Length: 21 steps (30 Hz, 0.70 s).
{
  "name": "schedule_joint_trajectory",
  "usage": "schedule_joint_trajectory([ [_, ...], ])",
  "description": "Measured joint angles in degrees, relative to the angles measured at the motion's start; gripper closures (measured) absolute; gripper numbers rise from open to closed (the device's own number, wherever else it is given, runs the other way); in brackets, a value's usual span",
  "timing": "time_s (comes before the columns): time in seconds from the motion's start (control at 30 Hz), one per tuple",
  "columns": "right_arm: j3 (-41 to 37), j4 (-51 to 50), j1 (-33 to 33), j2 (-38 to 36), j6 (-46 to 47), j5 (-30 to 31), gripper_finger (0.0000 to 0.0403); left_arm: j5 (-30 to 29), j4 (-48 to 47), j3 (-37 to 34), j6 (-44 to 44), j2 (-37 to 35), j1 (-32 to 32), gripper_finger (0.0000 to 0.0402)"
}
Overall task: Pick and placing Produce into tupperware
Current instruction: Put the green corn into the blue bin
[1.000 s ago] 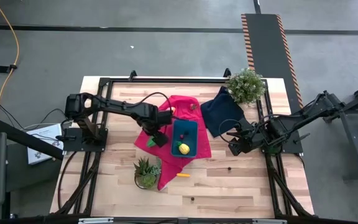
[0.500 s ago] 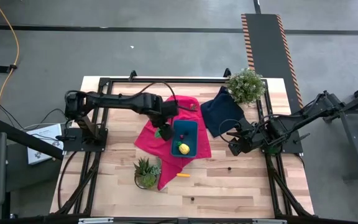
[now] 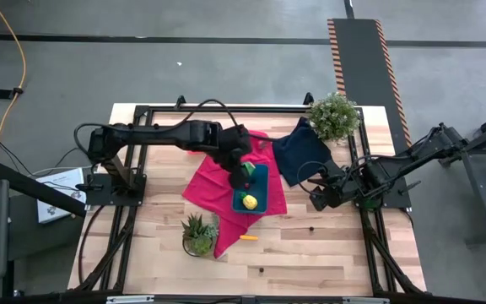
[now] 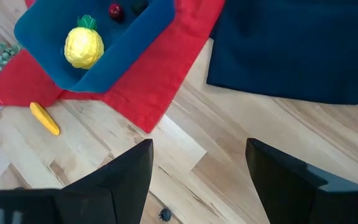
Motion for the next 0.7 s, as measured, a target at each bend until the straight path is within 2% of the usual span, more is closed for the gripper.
schedule_joint_trajectory([
  [0.33,0.00,0.82,-0.02,-0.02,0.23,0.33,0.0156,0.09,5.43,0.17,0.69,1.92,-1.32,0.0202],
  [0.7,0.00,2.93,-0.02,0.03,0.25,1.49,0.0156,0.13,2.97,-0.14,1.46,9.90,-1.77,0.0201],
])
